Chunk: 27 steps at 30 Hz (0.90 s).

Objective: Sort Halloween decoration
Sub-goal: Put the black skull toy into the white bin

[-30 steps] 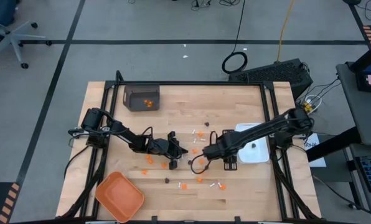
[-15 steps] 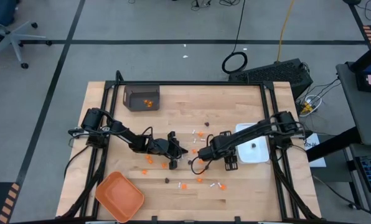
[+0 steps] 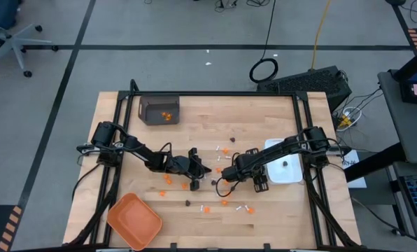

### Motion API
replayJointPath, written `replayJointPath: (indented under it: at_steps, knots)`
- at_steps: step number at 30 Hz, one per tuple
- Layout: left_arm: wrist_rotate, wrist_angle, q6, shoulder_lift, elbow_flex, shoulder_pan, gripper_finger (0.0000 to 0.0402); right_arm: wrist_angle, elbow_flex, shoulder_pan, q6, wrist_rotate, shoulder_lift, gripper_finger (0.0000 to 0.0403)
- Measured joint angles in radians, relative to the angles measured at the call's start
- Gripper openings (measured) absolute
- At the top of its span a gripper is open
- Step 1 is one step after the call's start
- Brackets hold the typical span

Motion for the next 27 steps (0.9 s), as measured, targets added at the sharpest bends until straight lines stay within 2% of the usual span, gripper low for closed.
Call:
replayJointPath:
  at_steps: [6, 17, 27]
  knots:
    - [0.000, 0.000, 0.000, 0.000, 0.000, 0.000, 0.0000, 0.009, 0.000, 0.000, -0.029, 0.002, 0.000, 0.0190]
    - [0.000, 0.000, 0.001, 0.000, 0.000, 0.000, 0.0000, 0.017, 0.000, 0.000, -0.068, 0.003, 0.000, 0.0138]
    - [0.000, -0.001, 0.001, 0.000, 0.000, 0.000, 0.0000, 0.024, -0.039, 0.000, -0.084, 0.001, 0.000, 0.0135]
